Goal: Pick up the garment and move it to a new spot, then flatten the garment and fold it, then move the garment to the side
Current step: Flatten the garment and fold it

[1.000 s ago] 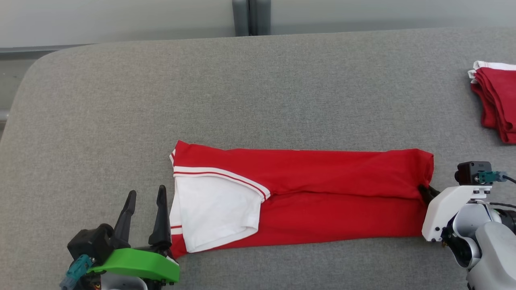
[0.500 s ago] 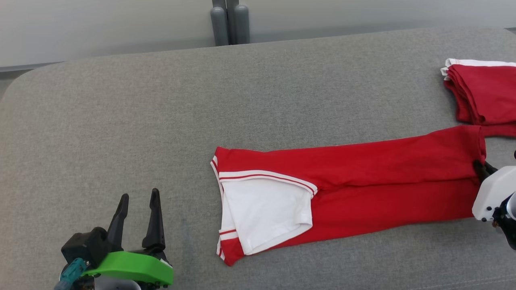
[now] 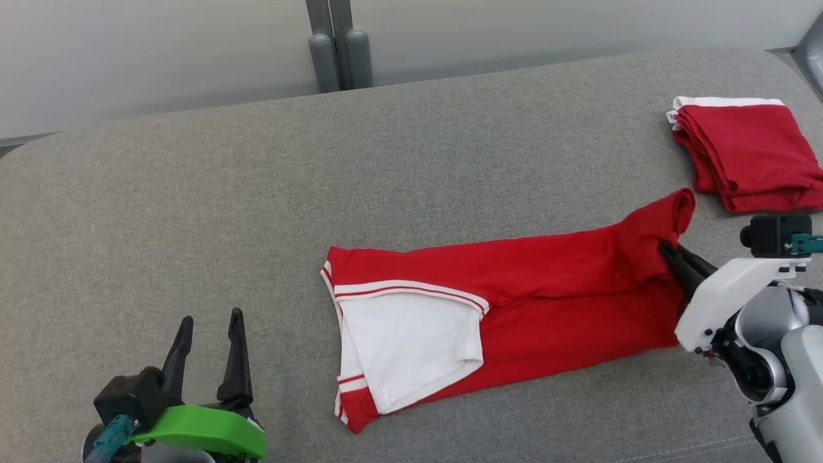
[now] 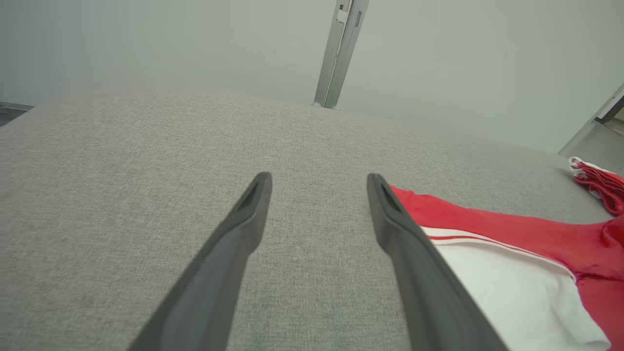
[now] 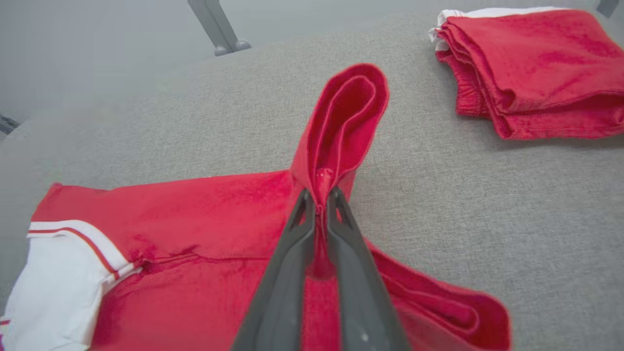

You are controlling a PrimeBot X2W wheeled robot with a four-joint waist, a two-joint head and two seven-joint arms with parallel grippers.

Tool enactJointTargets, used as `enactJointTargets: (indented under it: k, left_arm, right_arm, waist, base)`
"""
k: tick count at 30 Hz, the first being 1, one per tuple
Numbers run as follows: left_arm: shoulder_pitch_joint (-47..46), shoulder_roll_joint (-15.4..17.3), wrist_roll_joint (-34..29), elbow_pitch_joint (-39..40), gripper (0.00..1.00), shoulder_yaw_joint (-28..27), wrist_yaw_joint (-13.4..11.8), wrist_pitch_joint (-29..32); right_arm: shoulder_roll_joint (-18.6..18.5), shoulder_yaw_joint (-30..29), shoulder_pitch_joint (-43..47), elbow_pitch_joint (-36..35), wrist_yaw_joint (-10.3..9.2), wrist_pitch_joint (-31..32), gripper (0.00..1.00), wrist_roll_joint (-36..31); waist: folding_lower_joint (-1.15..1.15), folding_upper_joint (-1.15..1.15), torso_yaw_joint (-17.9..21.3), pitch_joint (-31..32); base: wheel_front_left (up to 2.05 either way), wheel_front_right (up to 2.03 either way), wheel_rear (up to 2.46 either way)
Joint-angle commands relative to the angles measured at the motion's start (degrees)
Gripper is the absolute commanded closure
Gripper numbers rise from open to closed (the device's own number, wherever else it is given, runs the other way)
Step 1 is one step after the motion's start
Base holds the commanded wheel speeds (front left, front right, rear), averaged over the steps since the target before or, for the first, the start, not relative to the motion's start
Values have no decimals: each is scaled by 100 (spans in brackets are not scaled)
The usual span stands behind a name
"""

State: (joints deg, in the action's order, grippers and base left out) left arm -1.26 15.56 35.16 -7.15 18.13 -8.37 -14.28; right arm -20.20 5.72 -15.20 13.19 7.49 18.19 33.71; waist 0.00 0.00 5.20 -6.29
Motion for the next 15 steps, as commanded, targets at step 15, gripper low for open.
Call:
enactJointTargets:
  k: [15]
  left_arm:
    - [-44,-133,-161,-182,0,-179,46,-95]
  right_arm:
    - [1012,886,368,-1003,-1,226,100,543]
  waist:
    - [0,0,-473,185]
  base:
    - [0,0,0]
